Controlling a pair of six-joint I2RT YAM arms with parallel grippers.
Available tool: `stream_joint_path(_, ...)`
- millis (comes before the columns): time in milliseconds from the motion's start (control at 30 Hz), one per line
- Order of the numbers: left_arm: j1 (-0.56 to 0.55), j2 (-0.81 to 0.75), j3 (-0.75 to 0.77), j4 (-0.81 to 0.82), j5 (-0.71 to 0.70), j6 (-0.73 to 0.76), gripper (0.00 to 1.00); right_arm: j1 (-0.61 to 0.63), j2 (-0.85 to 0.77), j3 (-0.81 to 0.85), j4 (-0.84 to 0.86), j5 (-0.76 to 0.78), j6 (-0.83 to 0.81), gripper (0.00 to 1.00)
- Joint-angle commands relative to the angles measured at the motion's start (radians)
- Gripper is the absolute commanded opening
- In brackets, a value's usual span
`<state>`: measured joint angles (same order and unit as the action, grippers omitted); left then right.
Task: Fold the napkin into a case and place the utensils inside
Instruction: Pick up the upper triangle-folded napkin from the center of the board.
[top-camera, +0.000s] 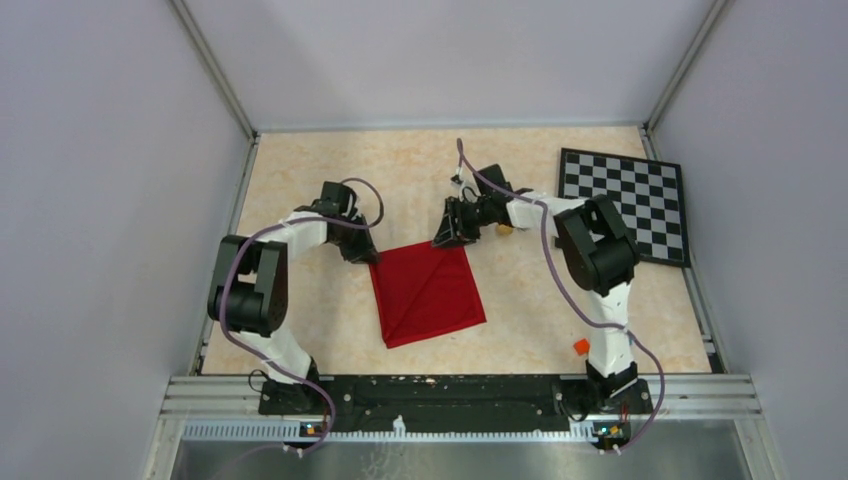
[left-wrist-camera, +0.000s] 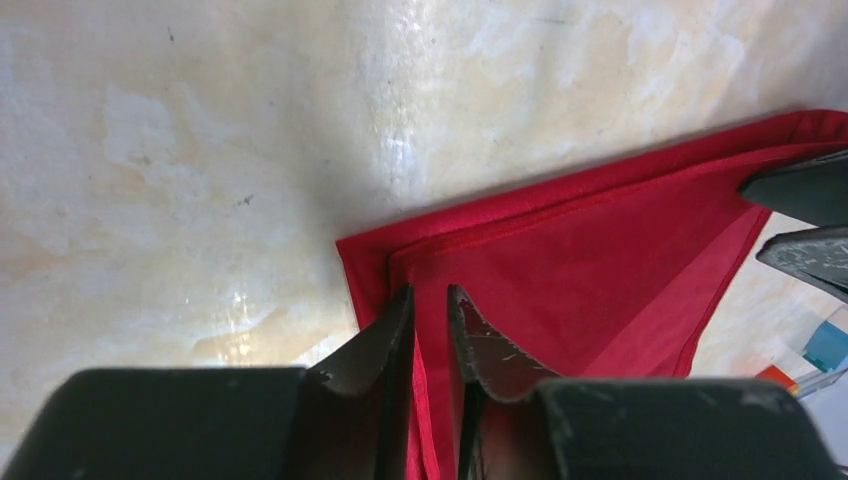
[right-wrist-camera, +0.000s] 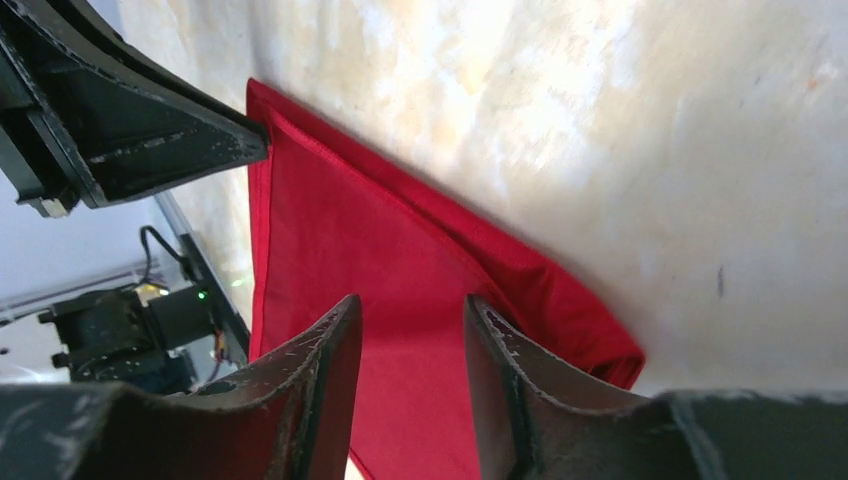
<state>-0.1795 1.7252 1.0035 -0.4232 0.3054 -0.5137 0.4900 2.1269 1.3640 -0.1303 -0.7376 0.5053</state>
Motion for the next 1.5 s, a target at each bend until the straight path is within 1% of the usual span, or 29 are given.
stream_joint_path(0, 0.000, -0.105, -0.006, -0.040, 0.035, 0.038, 0.26, 0.051, -0.185, 0.038, -0.147, 0.141, -0.100, 0.44)
stream_joint_path(133, 0.000, -0.199, -0.025, -0.051, 0.068, 0.044, 0.38, 0.133, -0.278, -0.051, -0.174, 0.225, -0.102, 0.45)
stream_joint_path(267, -0.002, -0.298, -0.075, -0.065, 0.119, 0.044, 0.52, 0.180, -0.379, -0.230, -0.081, 0.246, -0.036, 0.45)
stream_joint_path(300, -0.004, -0.330, -0.101, -0.067, 0.127, 0.042, 0.56, 0.181, -0.398, -0.302, -0.041, 0.234, -0.010, 0.45)
stream_joint_path(400, -0.012, -0.405, -0.171, -0.063, 0.143, 0.022, 0.62, 0.181, -0.426, -0.421, 0.070, 0.198, 0.046, 0.45)
stream_joint_path(500, -0.015, -0.462, -0.219, -0.065, 0.143, 0.006, 0.65, 0.181, -0.432, -0.516, 0.102, 0.210, 0.057, 0.43)
stream_joint_path(633, -0.015, -0.536, -0.239, -0.073, 0.150, -0.002, 0.71, 0.169, -0.446, -0.588, 0.069, 0.314, 0.039, 0.40)
stream_joint_path(733, -0.015, -0.573, -0.242, -0.069, 0.168, -0.006, 0.76, 0.158, -0.475, -0.601, -0.010, 0.459, 0.009, 0.39)
stream_joint_path(867, -0.016, -0.572, -0.272, -0.030, 0.230, -0.042, 0.75, 0.157, -0.526, -0.563, -0.099, 0.643, -0.043, 0.39)
stream_joint_path(900, -0.016, -0.569, -0.287, -0.016, 0.241, -0.058, 0.70, 0.156, -0.530, -0.545, -0.114, 0.674, -0.059, 0.40)
stream_joint_path(967, -0.017, -0.562, -0.314, 0.021, 0.239, -0.085, 0.67, 0.156, -0.513, -0.500, -0.145, 0.709, -0.096, 0.40)
stream_joint_path(1033, -0.019, -0.545, -0.334, 0.039, 0.227, -0.118, 0.66, 0.165, -0.507, -0.448, -0.177, 0.685, -0.132, 0.40)
stream_joint_path(1100, -0.024, -0.520, -0.336, 0.042, 0.200, -0.149, 0.63, 0.191, -0.538, -0.429, -0.170, 0.643, -0.139, 0.42)
stream_joint_path(1167, -0.025, -0.483, -0.330, 0.046, 0.175, -0.180, 0.61, 0.218, -0.566, -0.414, -0.164, 0.583, -0.135, 0.44)
stream_joint_path(1200, -0.026, -0.466, -0.325, 0.051, 0.167, -0.200, 0.58, 0.226, -0.575, -0.409, -0.158, 0.544, -0.126, 0.44)
stream_joint_path(1300, -0.030, -0.429, -0.321, 0.087, 0.146, -0.284, 0.58, 0.275, -0.589, -0.406, -0.116, 0.443, -0.119, 0.44)
stream_joint_path(1467, -0.056, -0.350, -0.284, 0.099, 0.092, -0.360, 0.59, 0.420, -0.551, -0.353, -0.112, 0.480, -0.159, 0.45)
